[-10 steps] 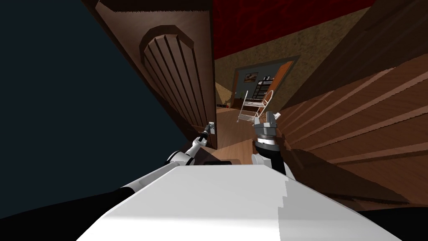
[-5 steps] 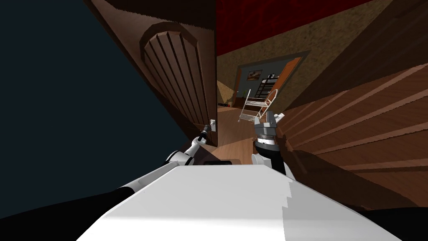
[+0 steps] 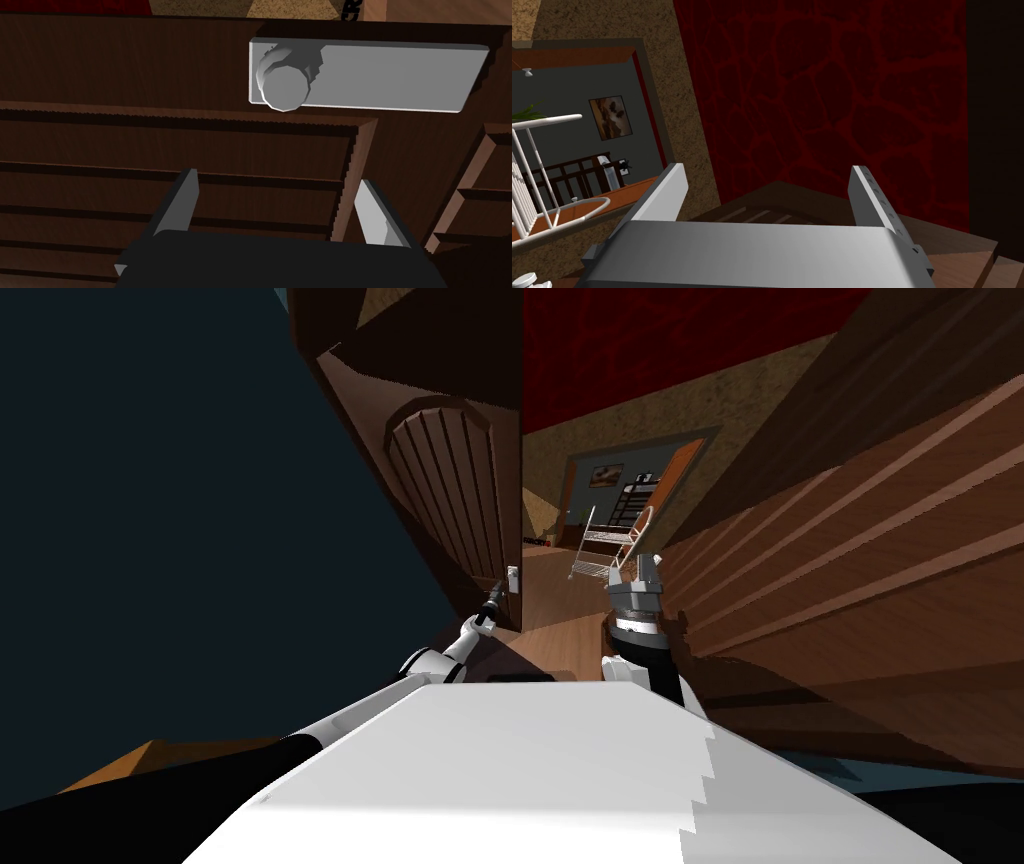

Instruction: Push the door open

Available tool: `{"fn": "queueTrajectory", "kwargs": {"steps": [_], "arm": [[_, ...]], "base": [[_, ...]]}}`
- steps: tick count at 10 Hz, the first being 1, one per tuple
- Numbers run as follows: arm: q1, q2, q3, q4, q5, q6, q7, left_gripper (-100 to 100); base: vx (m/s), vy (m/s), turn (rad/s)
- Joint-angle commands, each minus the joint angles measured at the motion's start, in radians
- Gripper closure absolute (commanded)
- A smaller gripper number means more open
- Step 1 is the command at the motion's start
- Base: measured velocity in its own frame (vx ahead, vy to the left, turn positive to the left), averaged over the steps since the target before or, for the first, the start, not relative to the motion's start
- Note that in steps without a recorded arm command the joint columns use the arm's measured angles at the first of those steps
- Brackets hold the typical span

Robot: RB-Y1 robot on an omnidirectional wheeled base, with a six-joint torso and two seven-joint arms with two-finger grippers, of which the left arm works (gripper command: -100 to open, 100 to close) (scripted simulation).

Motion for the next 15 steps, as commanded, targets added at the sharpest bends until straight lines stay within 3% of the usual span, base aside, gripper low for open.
{"fn": "queueTrajectory", "kwargs": {"steps": [1, 10, 11, 15], "arm": [[0.0, 0.0, 0.0, 0.0, 0.0, 0.0, 0.0, -100], [0.008, 0.002, 0.017, 0.002, 0.003, -0.018, -0.016, -100], [0.008, 0.002, 0.017, 0.002, 0.003, -0.018, -0.016, 100], [0.008, 0.002, 0.017, 0.002, 0.003, -0.018, -0.016, 100]], "base": [[-0.087, 0.015, -0.003], [0.18, -0.073, -0.02], [-0.016, -0.001, 0.004], [-0.024, 0.007, -0.001]]}}
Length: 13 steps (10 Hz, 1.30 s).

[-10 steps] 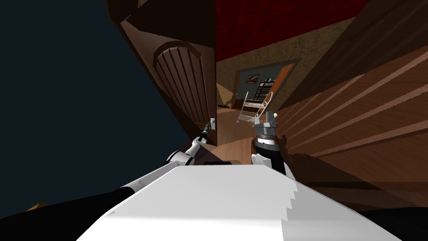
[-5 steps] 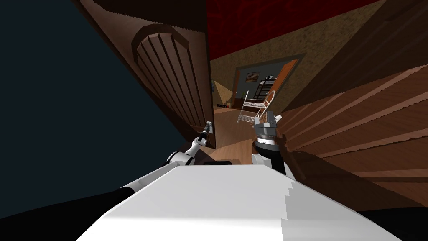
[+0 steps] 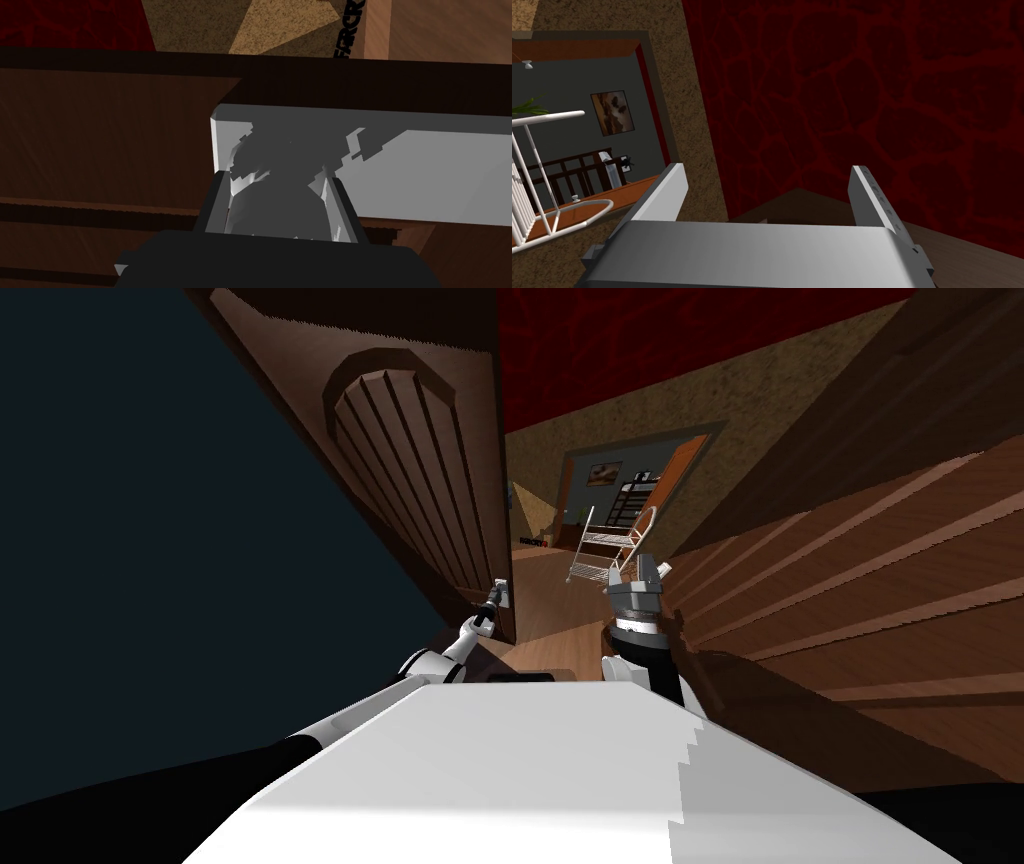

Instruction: Push the door open

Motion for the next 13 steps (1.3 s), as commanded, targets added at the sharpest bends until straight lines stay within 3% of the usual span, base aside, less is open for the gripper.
{"fn": "queueTrajectory", "kwargs": {"steps": [1, 8, 10, 13], "arm": [[-0.002, 0.0, 0.0, -0.002, 0.0, -0.001, 0.0, 100], [0.004, 0.027, 0.05, 0.007, 0.019, 0.003, -0.018, 100], [0.006, 0.039, 0.077, 0.009, 0.029, 0.004, -0.027, 100], [0.006, 0.042, 0.083, 0.009, 0.032, 0.004, -0.029, 100]], "base": [[0.0, 0.0, 0.0], [0.157, -0.103, 0.041], [0.159, -0.106, 0.053], [0.091, -0.069, 0.026]]}}
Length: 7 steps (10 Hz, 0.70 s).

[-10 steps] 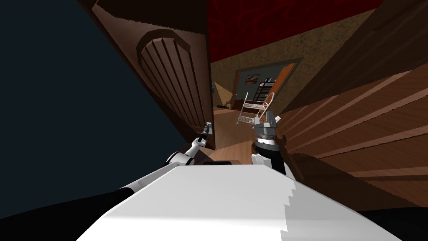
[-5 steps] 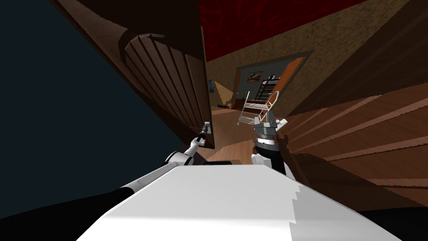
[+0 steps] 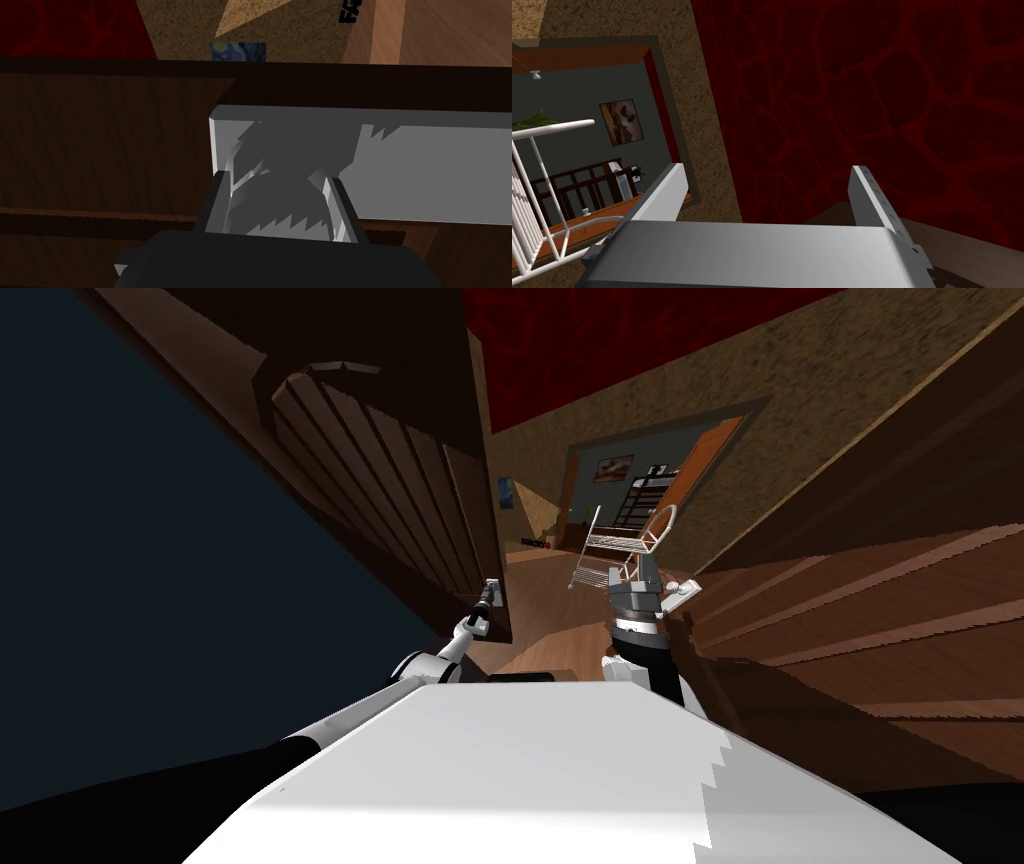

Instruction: Push the door open

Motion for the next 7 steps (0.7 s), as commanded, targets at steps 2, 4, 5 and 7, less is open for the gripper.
{"fn": "queueTrajectory", "kwargs": {"steps": [2, 4, 5, 7], "arm": [[-0.009, 0.02, 0.033, 0.029, 0.012, -0.013, -0.009, 100], [-0.008, 0.028, 0.052, 0.031, 0.02, -0.012, -0.016, 100], [-0.008, 0.031, 0.059, 0.032, 0.022, -0.012, -0.018, 100], [-0.006, 0.039, 0.078, 0.034, 0.029, -0.011, -0.025, 100]], "base": [[0.09, -0.092, 0.043], [0.141, -0.153, 0.096], [0.157, -0.135, 0.05], [0.11, -0.073, 0.035]]}}
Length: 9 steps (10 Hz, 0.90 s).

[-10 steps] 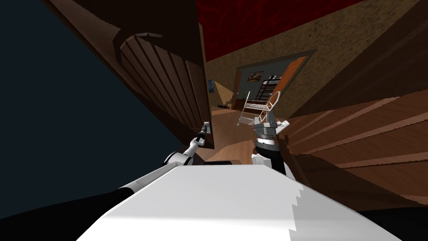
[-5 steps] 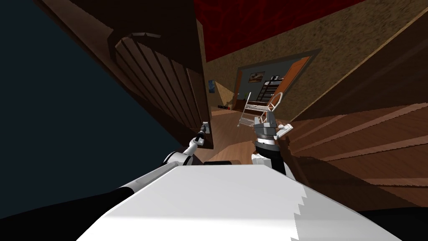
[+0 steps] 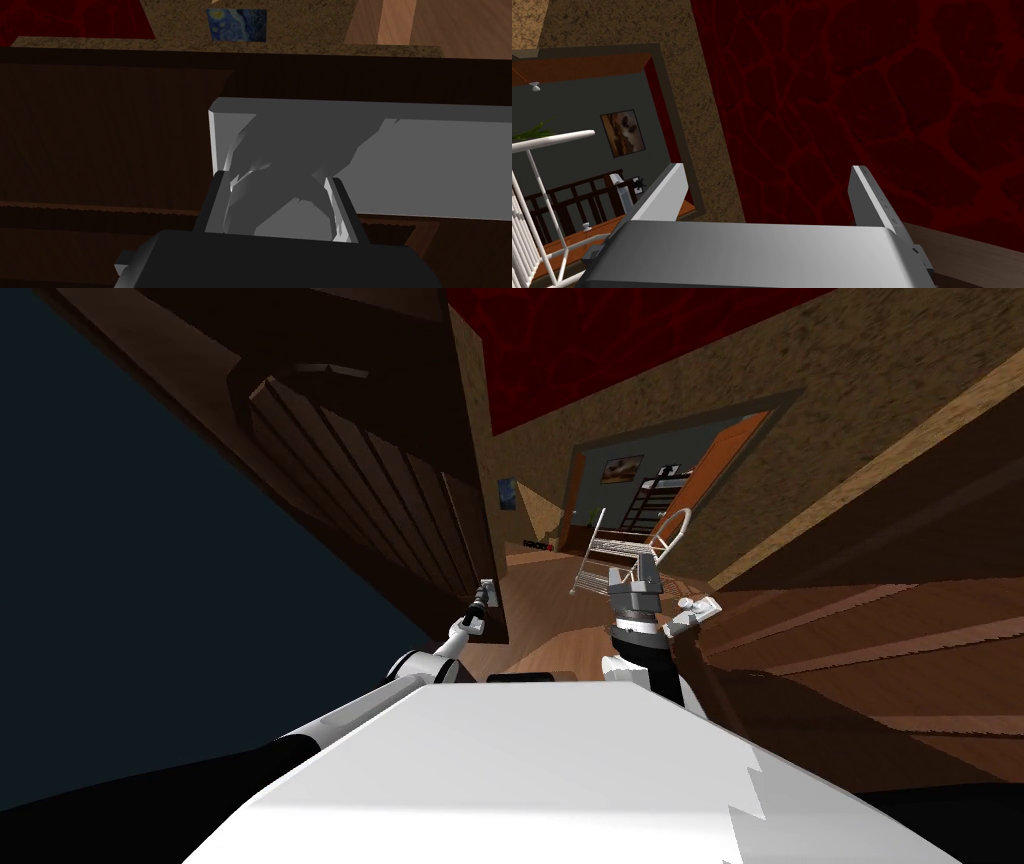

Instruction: Push the door open

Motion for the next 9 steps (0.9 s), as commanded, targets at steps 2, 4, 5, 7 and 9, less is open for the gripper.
{"fn": "queueTrajectory", "kwargs": {"steps": [2, 4, 5, 7, 9], "arm": [[0.009, 0.02, 0.04, -0.014, 0.014, 0.006, -0.018, 100], [0.01, 0.028, 0.058, -0.012, 0.02, 0.007, -0.025, 100], [0.01, 0.028, 0.058, -0.012, 0.02, 0.007, -0.025, 100], [0.011, 0.035, 0.075, -0.01, 0.027, 0.008, -0.031, 100], [0.011, 0.035, 0.075, -0.01, 0.027, 0.008, -0.031, 100]], "base": [[0.141, -0.143, 0.065], [0.157, -0.145, 0.083], [0.107, -0.09, 0.049], [0.063, -0.056, 0.009], [0.077, -0.07, 0.034]]}}
